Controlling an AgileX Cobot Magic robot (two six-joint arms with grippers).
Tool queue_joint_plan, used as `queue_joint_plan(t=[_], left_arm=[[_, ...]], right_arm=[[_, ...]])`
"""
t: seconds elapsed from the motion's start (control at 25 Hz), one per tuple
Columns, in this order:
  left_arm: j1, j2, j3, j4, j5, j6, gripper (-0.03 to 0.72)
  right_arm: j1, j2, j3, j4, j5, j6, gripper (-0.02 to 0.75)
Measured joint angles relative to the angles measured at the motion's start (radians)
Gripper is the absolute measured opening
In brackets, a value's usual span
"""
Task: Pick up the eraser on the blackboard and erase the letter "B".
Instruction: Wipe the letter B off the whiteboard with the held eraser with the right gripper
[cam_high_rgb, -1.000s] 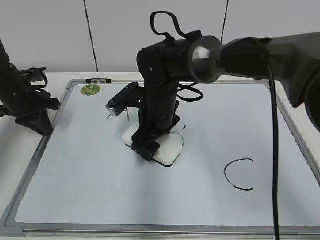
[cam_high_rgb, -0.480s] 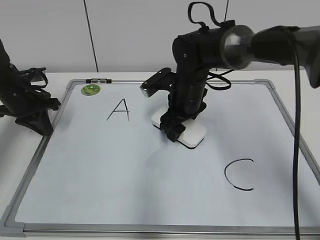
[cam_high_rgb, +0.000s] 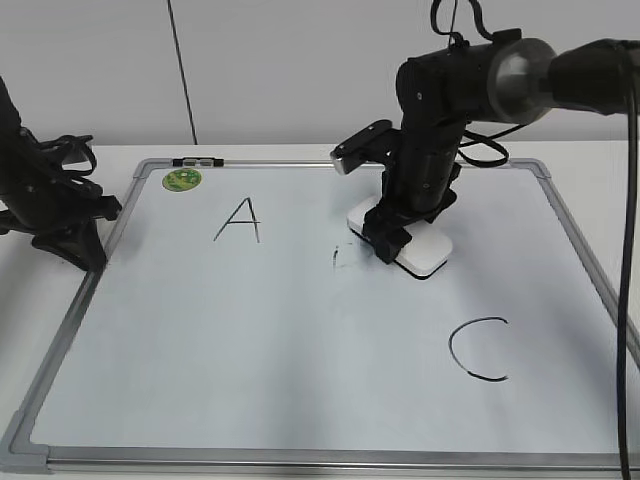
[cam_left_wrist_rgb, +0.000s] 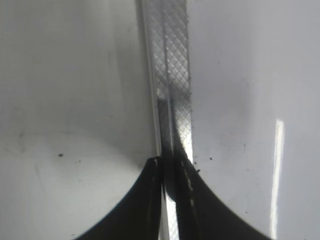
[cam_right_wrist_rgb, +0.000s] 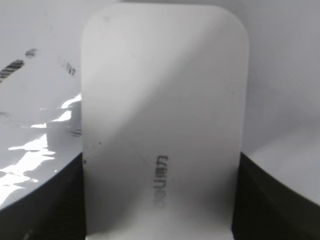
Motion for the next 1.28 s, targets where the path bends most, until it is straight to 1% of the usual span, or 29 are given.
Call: queue_joint_plan(t=[0.2, 0.4, 0.52, 0.64, 0.76, 1.04, 1.28], left_arm=[[0.0, 0.0, 0.0, 0.0, 0.0, 0.0, 0.035], [0.0, 0.0, 0.0, 0.0, 0.0, 0.0, 0.035], [0.0, 0.0, 0.0, 0.0, 0.0, 0.0, 0.035], [0.0, 0.0, 0.0, 0.0, 0.0, 0.0, 0.035], [0.0, 0.0, 0.0, 0.0, 0.0, 0.0, 0.035], [0.0, 0.0, 0.0, -0.002, 0.001, 0.0, 0.035], [0.0, 0.0, 0.0, -0.003, 0.001, 0.0, 0.035]], right_arm=[[0.038, 0.0, -0.002, -0.043, 0.013, 0.0, 0.529], [0.107, 0.0, -0.002, -0.053, 0.052, -0.012, 0.529], [0.14, 0.0, -0.002, -0.026, 0.07, -0.03, 0.529], [0.166, 0.0, -0.002, 0.029, 0.1, -0.067, 0.529], [0.182, 0.0, -0.002, 0.04, 0.115, -0.08, 0.529], [0.174, 0.0, -0.002, 0.025, 0.121, -0.09, 0.529], [0.114, 0.0, -0.002, 0.036, 0.136, -0.092, 0.529]])
